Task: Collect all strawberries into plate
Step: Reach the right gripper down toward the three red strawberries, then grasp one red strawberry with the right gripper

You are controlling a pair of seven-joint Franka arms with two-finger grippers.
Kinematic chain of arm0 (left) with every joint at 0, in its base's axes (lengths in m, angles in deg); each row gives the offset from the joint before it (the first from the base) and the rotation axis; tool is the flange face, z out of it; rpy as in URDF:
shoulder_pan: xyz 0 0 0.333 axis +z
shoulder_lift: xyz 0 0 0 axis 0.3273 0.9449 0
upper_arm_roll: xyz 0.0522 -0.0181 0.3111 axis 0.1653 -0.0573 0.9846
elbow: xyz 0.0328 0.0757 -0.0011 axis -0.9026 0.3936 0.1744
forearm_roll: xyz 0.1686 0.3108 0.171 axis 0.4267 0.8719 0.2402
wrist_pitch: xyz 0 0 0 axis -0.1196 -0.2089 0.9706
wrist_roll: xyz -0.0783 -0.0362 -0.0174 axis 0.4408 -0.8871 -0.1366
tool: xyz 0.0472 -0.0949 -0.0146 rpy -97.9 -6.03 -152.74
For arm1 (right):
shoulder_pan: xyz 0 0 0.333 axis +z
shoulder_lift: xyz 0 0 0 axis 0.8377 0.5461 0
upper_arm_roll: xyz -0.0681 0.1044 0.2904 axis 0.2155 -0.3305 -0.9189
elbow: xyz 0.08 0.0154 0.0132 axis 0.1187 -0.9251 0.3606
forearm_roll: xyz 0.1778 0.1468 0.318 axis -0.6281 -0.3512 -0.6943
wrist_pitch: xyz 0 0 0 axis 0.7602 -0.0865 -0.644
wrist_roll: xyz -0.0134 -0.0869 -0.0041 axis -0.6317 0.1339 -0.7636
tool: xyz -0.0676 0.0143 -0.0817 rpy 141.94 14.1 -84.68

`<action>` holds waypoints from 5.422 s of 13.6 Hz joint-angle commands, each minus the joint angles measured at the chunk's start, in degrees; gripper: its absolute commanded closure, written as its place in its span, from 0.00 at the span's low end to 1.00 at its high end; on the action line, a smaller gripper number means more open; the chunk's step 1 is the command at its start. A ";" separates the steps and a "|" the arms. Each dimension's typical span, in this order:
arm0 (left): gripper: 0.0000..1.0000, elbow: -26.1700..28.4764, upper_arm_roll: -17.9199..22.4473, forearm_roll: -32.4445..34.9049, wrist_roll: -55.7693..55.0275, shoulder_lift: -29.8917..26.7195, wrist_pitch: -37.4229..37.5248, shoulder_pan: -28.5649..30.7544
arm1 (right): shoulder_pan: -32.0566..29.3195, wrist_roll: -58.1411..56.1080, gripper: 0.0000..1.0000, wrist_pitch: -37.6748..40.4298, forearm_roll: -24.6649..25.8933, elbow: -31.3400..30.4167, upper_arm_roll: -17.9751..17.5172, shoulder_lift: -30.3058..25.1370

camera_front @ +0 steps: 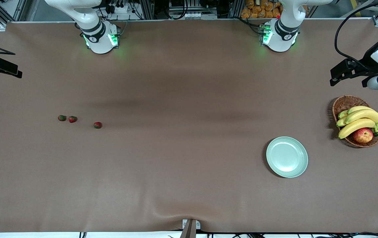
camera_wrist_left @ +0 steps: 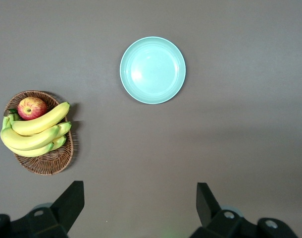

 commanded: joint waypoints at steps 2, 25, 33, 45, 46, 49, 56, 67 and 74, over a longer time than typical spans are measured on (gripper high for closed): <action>0.00 -0.09 0.15 -1.03 0.16 -0.61 0.57 0.29 | 0.24 -0.42 0.00 0.26 0.83 0.80 -0.12 0.34; 0.00 -0.09 0.42 -0.86 0.16 -0.34 0.48 0.46 | -2.05 -1.39 0.00 -18.69 0.31 -7.61 -0.03 14.57; 0.00 -0.09 0.42 -0.86 0.16 -0.34 0.48 0.46 | -4.69 -1.30 0.00 -34.44 0.22 -23.01 -0.12 20.19; 0.00 -0.09 0.42 -0.95 0.16 -0.34 0.48 0.46 | -4.95 -1.39 0.00 -38.14 0.22 -25.39 -0.12 28.29; 0.00 -0.09 0.42 -0.95 0.16 -0.34 0.48 0.37 | -5.04 -1.39 0.00 -38.06 0.22 -25.39 -0.21 28.64; 0.00 -0.09 0.42 -0.95 0.16 -0.34 0.48 0.46 | -4.95 -1.21 0.00 -37.62 0.22 -26.35 -0.29 29.26; 0.00 -0.09 0.42 -0.86 0.16 -0.34 0.48 0.37 | -5.04 -1.21 0.17 -37.79 0.22 -26.36 -0.47 30.40; 0.00 -0.09 1.38 -0.24 0.16 -0.34 0.48 0.46 | -4.86 -1.47 0.60 -39.37 0.22 -26.36 -0.47 30.49; 0.00 -0.09 1.82 -0.33 0.33 -0.25 0.39 0.46 | -4.95 -1.47 0.85 -39.99 0.13 -25.75 -0.47 29.96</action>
